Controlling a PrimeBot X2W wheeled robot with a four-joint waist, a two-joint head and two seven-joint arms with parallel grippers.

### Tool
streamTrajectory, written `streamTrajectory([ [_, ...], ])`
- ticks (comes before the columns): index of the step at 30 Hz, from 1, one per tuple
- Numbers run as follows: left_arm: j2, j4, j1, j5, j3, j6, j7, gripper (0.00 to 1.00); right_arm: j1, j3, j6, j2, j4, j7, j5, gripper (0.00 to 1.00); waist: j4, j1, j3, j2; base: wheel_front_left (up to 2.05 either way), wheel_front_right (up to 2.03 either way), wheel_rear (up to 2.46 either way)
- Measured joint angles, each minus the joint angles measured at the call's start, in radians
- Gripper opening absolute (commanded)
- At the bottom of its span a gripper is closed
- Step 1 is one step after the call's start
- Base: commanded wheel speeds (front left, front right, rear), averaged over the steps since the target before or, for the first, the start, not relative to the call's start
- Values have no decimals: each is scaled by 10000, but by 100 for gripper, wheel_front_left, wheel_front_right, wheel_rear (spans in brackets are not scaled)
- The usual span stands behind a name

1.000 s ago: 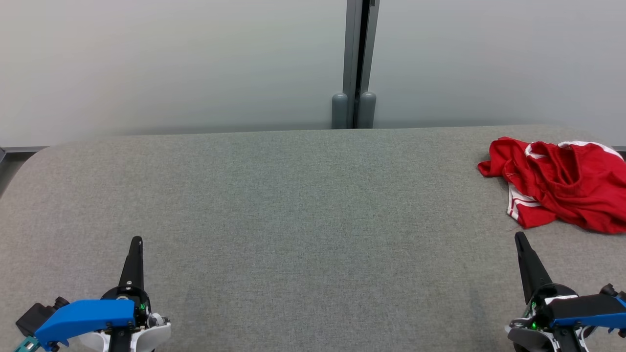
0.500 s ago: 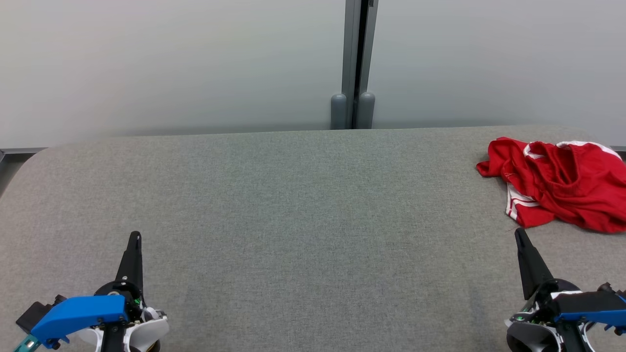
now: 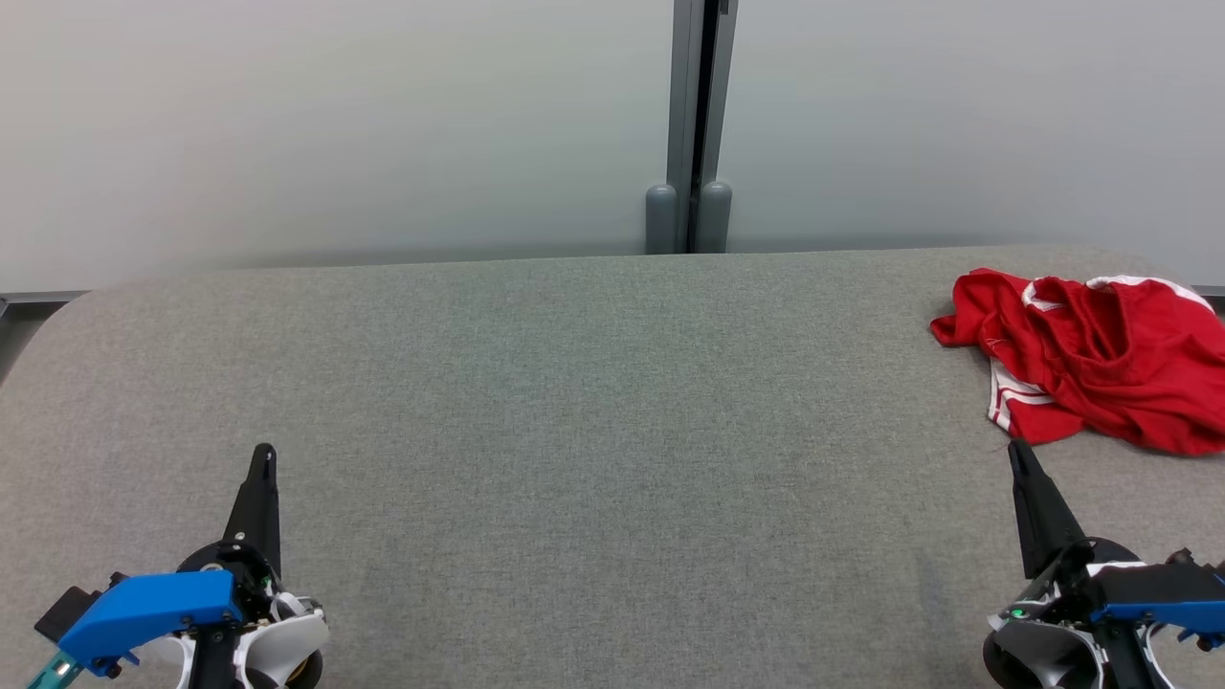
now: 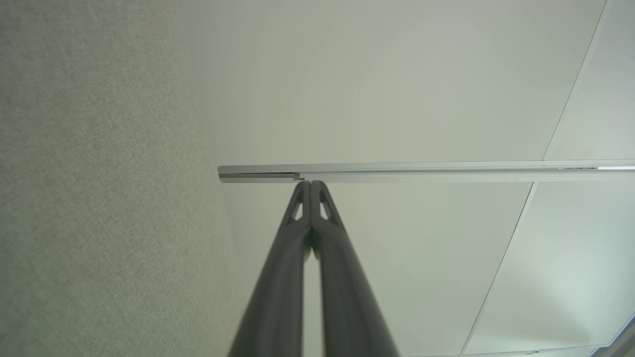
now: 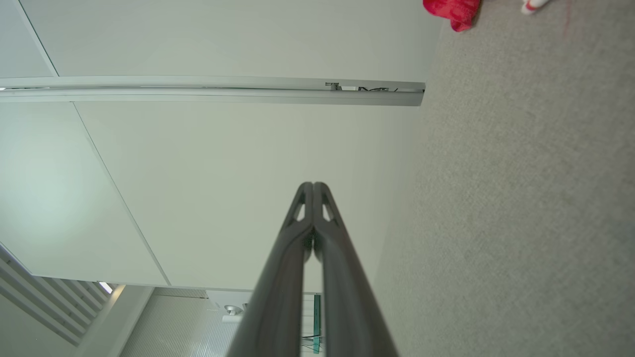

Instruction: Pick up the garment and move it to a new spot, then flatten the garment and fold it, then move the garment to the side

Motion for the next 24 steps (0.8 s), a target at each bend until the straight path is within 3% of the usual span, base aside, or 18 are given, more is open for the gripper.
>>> streamTrajectory([
  [24, 0, 0, 0, 0, 2, 0, 0, 0, -3, -67, 0, 31, 4, 42, -17, 0, 0, 0, 0, 0, 0, 0, 0],
])
